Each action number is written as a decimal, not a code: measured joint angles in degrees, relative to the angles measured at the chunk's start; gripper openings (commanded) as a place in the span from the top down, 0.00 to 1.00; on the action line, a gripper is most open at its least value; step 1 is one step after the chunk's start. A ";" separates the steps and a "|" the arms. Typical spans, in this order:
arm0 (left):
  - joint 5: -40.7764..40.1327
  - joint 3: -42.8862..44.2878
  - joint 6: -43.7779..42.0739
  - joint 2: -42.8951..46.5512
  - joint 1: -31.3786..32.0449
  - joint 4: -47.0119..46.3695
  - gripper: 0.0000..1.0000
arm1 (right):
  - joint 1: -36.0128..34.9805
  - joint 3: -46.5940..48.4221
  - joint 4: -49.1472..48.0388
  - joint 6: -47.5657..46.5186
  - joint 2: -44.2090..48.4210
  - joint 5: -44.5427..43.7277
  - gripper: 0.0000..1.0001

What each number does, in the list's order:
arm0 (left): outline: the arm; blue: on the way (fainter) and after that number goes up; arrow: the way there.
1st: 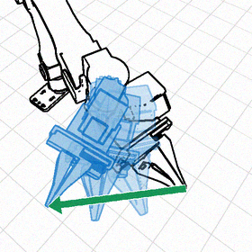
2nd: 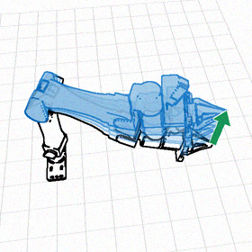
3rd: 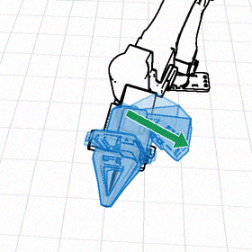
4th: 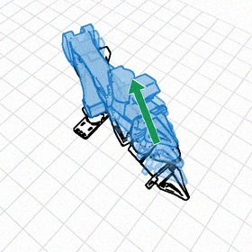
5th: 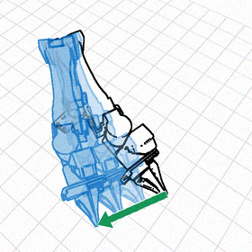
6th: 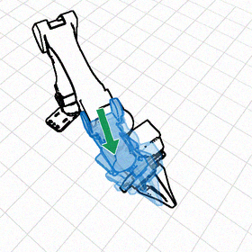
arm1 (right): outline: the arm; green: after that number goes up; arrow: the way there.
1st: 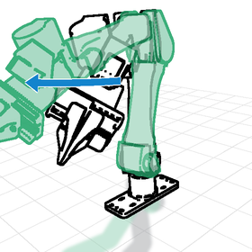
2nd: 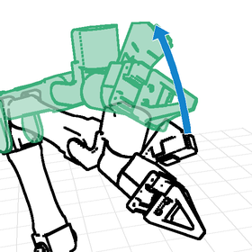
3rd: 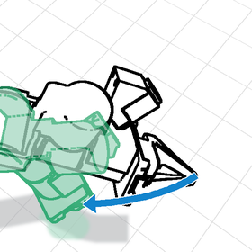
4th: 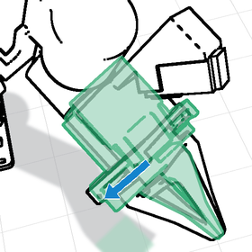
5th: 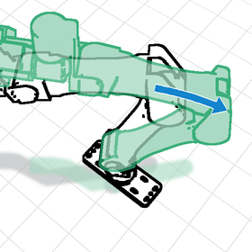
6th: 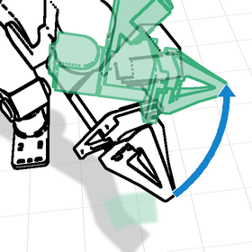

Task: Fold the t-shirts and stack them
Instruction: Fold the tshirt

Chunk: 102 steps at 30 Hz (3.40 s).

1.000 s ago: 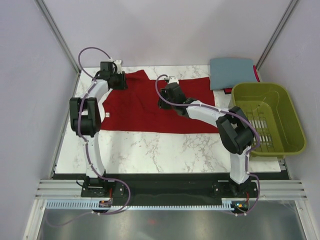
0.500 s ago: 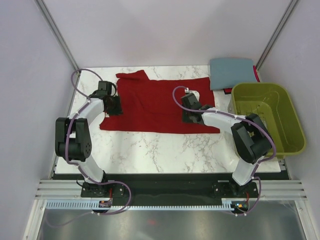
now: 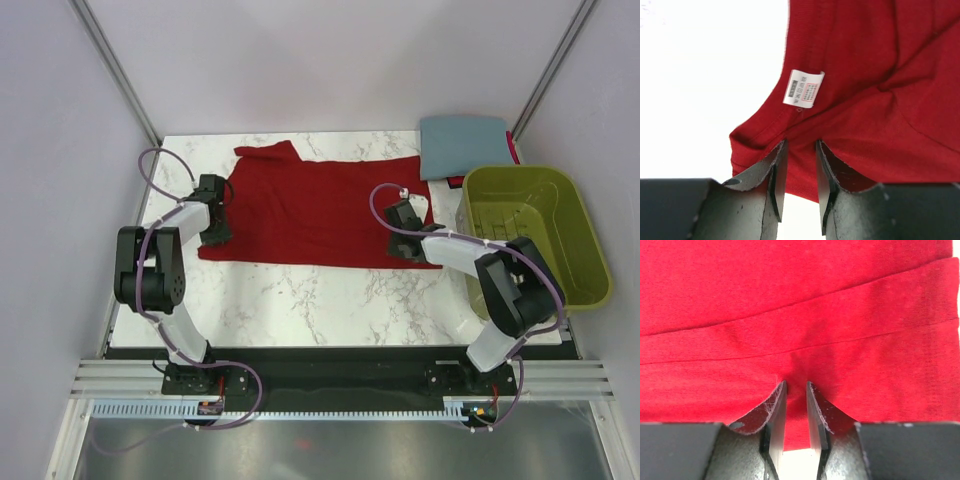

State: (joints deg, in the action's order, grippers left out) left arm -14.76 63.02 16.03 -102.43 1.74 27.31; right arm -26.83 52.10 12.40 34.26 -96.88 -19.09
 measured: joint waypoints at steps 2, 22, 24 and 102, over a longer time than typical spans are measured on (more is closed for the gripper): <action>-2.01 0.13 0.04 -0.17 0.33 -0.07 0.64 | 0.00 -2.23 -0.90 1.01 1.86 -0.09 0.69; -12.98 -9.86 0.35 7.43 -1.97 1.73 0.65 | -3.26 -11.93 1.92 3.72 12.20 -0.55 0.68; -12.02 -10.29 1.25 8.24 -3.23 3.08 0.66 | -3.28 -11.96 2.21 3.76 12.35 -0.52 0.68; 35.10 53.11 11.87 -41.88 -13.99 -18.78 0.98 | 18.82 68.26 2.93 -12.63 -47.74 21.09 0.77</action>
State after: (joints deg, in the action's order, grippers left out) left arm 20.34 116.14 27.90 -144.31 -12.25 8.54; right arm -8.01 120.36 15.33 21.63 -144.62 2.00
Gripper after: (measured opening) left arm 0.063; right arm 0.316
